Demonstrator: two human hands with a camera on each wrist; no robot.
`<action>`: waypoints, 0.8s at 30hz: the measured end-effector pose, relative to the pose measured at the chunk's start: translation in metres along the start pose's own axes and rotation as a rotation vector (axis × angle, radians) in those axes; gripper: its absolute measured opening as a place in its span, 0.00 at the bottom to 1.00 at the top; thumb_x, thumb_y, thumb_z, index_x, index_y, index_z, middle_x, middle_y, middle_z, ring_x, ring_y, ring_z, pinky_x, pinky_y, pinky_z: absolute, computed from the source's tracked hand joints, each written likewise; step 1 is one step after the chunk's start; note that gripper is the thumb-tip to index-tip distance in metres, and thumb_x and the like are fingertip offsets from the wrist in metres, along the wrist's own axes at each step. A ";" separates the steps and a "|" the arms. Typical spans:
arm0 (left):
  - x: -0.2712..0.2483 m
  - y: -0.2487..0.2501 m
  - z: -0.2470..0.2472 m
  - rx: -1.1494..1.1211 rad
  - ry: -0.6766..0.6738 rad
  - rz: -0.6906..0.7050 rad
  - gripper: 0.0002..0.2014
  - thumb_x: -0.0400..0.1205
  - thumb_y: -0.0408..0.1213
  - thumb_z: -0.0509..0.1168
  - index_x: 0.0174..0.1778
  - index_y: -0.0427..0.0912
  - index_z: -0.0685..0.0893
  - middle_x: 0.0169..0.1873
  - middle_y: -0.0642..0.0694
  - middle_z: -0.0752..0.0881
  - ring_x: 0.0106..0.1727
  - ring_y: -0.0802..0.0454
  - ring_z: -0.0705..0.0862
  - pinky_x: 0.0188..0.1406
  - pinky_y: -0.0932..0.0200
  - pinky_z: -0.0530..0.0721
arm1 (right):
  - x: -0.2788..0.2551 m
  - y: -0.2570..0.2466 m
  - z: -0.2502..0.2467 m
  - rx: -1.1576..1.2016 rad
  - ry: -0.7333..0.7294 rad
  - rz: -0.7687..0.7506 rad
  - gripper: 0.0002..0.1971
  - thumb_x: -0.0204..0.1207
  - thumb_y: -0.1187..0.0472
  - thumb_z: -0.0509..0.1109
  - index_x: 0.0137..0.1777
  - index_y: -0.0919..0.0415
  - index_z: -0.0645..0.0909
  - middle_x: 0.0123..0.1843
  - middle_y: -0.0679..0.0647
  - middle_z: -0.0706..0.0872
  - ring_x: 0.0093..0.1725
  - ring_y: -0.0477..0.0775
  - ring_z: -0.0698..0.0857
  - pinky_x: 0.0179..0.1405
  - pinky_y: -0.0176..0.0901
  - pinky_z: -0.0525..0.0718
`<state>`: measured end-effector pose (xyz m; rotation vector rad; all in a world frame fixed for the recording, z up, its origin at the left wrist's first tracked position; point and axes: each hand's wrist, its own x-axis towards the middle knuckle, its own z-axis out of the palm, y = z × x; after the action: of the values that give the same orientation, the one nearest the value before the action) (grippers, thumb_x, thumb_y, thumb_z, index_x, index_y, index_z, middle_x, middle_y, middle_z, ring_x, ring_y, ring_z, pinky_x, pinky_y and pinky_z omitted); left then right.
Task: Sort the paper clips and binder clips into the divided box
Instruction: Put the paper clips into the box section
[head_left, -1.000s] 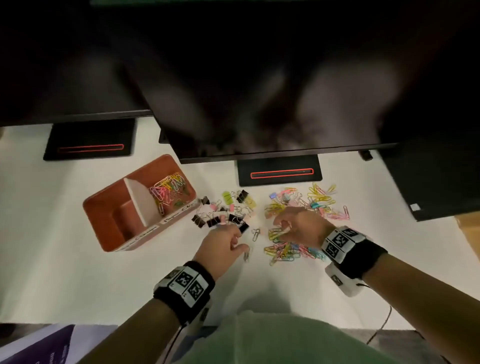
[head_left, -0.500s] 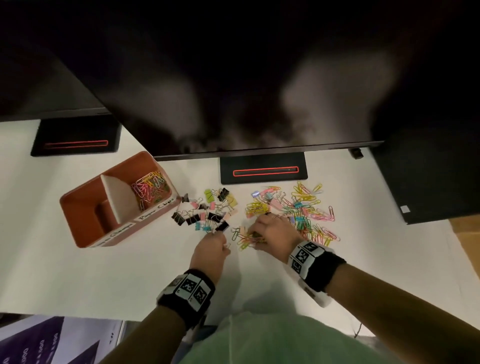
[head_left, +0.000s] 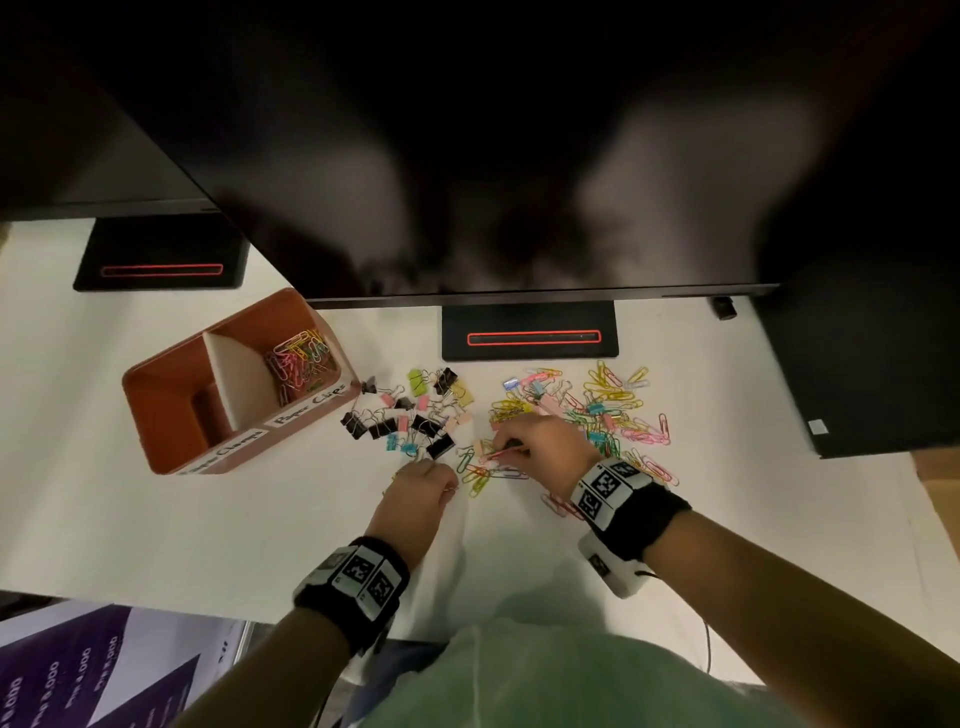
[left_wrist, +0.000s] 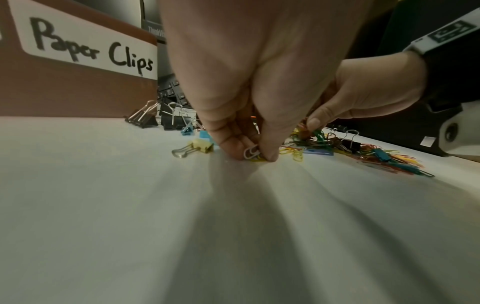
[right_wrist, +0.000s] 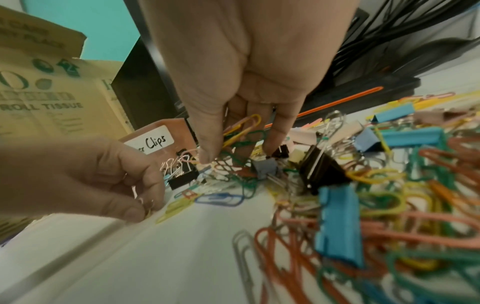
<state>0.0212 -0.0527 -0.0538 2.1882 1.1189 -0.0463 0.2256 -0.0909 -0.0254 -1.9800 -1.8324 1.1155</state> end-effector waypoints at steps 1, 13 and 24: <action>0.000 -0.001 0.001 -0.005 -0.002 0.006 0.05 0.78 0.27 0.63 0.43 0.37 0.84 0.42 0.39 0.84 0.45 0.41 0.80 0.45 0.49 0.80 | -0.001 0.000 -0.002 0.024 0.020 0.003 0.08 0.76 0.59 0.70 0.54 0.57 0.84 0.54 0.54 0.87 0.52 0.54 0.84 0.52 0.43 0.80; 0.007 0.021 -0.001 -0.187 -0.084 0.029 0.19 0.77 0.28 0.66 0.64 0.42 0.79 0.39 0.46 0.83 0.40 0.52 0.80 0.44 0.60 0.80 | -0.006 0.007 -0.020 0.105 0.139 0.001 0.09 0.75 0.57 0.72 0.54 0.54 0.84 0.53 0.52 0.88 0.49 0.51 0.86 0.54 0.46 0.85; 0.018 0.017 0.000 -0.067 -0.061 -0.001 0.06 0.77 0.30 0.67 0.47 0.34 0.85 0.50 0.42 0.77 0.48 0.49 0.77 0.50 0.64 0.72 | -0.013 0.003 -0.013 0.113 0.134 -0.020 0.07 0.73 0.59 0.73 0.51 0.56 0.85 0.50 0.53 0.88 0.49 0.51 0.86 0.52 0.45 0.85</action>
<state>0.0453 -0.0471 -0.0503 2.1130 1.0723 -0.0749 0.2377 -0.0989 -0.0137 -1.9196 -1.6801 1.0296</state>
